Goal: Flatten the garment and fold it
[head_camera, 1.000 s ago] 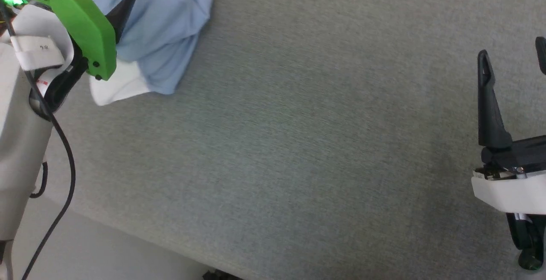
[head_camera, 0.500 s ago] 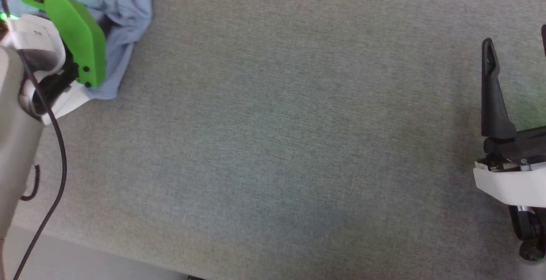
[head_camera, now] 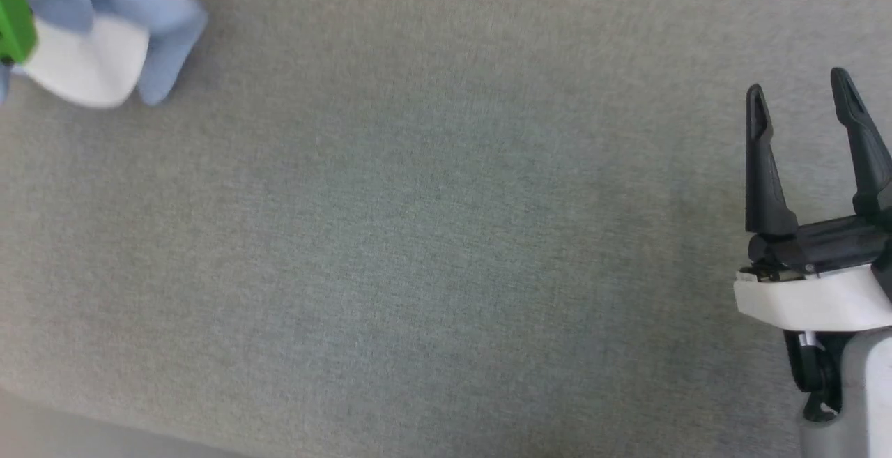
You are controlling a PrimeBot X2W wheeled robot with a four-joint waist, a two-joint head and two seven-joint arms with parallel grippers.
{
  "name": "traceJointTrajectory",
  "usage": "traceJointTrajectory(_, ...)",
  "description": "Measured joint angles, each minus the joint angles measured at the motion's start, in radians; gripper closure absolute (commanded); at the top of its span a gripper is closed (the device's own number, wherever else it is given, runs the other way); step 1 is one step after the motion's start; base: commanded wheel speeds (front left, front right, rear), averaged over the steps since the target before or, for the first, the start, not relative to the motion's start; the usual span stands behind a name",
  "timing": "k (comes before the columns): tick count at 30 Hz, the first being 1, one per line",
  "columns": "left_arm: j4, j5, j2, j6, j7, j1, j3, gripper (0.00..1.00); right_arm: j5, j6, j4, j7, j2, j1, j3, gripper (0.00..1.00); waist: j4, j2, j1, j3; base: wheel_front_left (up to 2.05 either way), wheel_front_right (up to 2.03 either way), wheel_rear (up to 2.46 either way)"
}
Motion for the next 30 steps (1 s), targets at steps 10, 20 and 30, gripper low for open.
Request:
traceJointTrajectory(10, -0.13, 0.006, 0.029, -0.018, 0.058, -0.111, -0.009, 1.0, 0.026, 0.0, 0.081, -0.048, 0.034, 0.063, -0.034, 0.0, -0.041, 0.0, 0.0, -0.167, 0.0, 0.0, 0.0)
traceJointTrajectory(20, -0.271, -0.079, -0.129, -0.017, 0.177, -0.204, -0.085, 1.0, 0.095, 0.0, 0.121, -0.078, 0.035, 0.1, -0.108, 0.0, -0.109, 0.0, -0.0001, -0.307, 0.0, 0.0, 0.0)
traceJointTrajectory(30, -0.41, -0.141, -0.373, 0.108, 0.2, -0.111, -0.202, 1.0, 0.104, 0.0, 0.122, -0.085, 0.035, 0.103, -0.177, 0.0, -0.212, 0.0, -0.0001, -0.35, 0.0, 0.0, 0.0)
